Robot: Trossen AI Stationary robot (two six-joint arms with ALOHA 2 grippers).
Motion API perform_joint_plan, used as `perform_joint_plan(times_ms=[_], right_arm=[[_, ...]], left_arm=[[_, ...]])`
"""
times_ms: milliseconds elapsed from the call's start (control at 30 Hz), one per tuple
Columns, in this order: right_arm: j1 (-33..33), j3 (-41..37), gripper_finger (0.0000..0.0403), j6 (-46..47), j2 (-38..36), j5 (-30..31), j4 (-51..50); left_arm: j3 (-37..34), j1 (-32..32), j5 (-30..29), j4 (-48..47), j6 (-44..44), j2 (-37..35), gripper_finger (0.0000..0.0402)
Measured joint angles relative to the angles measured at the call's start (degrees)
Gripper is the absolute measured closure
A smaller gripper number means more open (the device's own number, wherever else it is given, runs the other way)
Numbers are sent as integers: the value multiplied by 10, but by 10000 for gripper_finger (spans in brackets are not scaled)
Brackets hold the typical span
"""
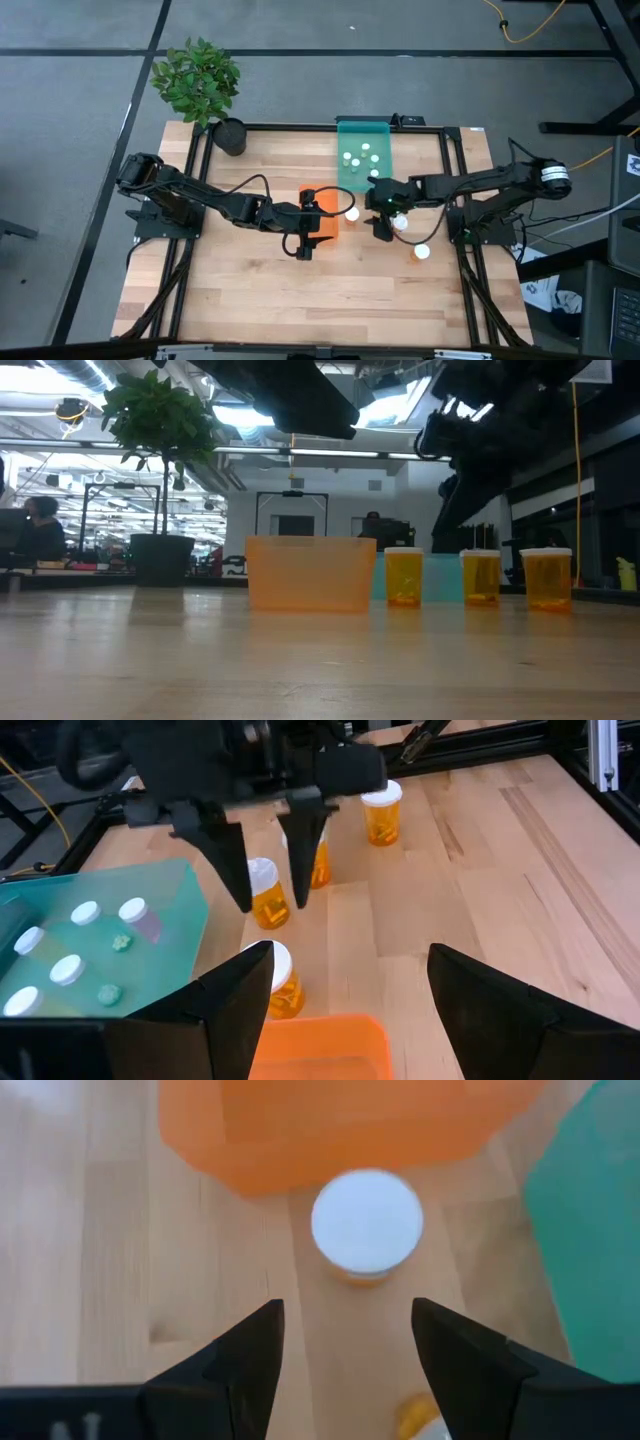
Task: Pick and place medicine bottles into bin by pill shape (circle, oval)
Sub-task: Put the orange capsule bottle into the orange bin
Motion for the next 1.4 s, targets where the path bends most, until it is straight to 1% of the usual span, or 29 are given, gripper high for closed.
perform_joint_plan(times_ms=[100,200,567,700,1033,1200,1267,1400], right_arm=[[0,1,181,-3,23,0,1],[-3,1,181,-26,43,0,6],[-4,2,179,-58,76,4,60],[-4,2,168,-60,89,4,70],[-12,2,120,-60,90,5,93],[-12,2,116,-61,100,5,109],[-12,2,116,-64,112,5,132],[-12,5,116,-106,126,5,138]], left_arm=[[0,0,0,0,0,0,145],[0,0,0,0,0,0,145],[0,0,0,0,0,0,145],[0,0,0,0,0,0,145],[0,0,0,0,0,0,145],[0,0,0,0,0,0,145],[0,0,0,0,0,0,145],[0,0,0,-2,0,0,145]])
